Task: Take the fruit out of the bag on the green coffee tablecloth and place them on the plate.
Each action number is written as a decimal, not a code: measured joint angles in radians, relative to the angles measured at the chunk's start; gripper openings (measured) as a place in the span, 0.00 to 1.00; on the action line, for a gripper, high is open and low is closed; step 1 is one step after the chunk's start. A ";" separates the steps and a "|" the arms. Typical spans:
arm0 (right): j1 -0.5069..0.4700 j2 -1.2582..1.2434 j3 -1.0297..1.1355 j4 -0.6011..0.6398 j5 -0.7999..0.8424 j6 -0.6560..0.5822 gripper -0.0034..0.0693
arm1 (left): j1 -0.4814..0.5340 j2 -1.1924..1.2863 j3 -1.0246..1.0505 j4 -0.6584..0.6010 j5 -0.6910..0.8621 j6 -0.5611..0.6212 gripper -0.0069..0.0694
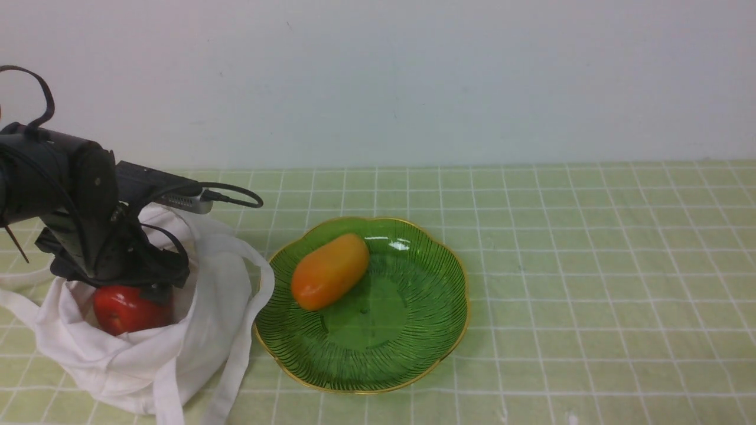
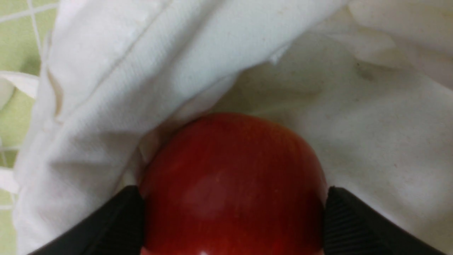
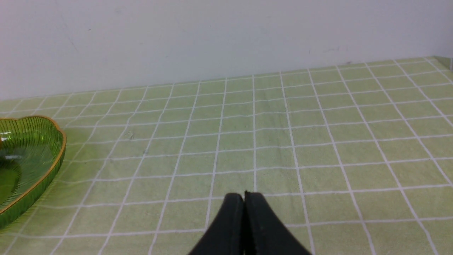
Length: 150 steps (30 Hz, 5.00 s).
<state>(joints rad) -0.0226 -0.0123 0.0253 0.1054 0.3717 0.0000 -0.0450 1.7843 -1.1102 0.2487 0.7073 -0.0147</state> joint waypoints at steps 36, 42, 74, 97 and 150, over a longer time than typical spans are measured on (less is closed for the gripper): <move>0.000 0.000 0.000 0.000 0.000 0.000 0.03 | -0.079 -0.422 -0.278 -0.494 0.401 0.074 0.86; 0.000 0.000 0.000 0.000 0.000 0.000 0.03 | -0.307 -0.266 -0.278 -0.526 0.351 0.115 0.86; 0.000 0.000 0.000 0.000 0.000 0.000 0.03 | -0.515 0.075 -0.333 -0.346 0.143 0.037 0.99; 0.000 0.000 0.000 0.000 0.000 0.000 0.03 | -0.516 -0.203 -0.547 -0.309 0.528 0.060 0.08; 0.000 0.000 0.000 0.000 0.000 0.000 0.03 | -0.516 -1.359 0.845 -0.178 -0.349 -0.209 0.08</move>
<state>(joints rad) -0.0226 -0.0123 0.0253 0.1054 0.3717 0.0000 -0.5608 0.4249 -0.2652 0.0702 0.3579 -0.2235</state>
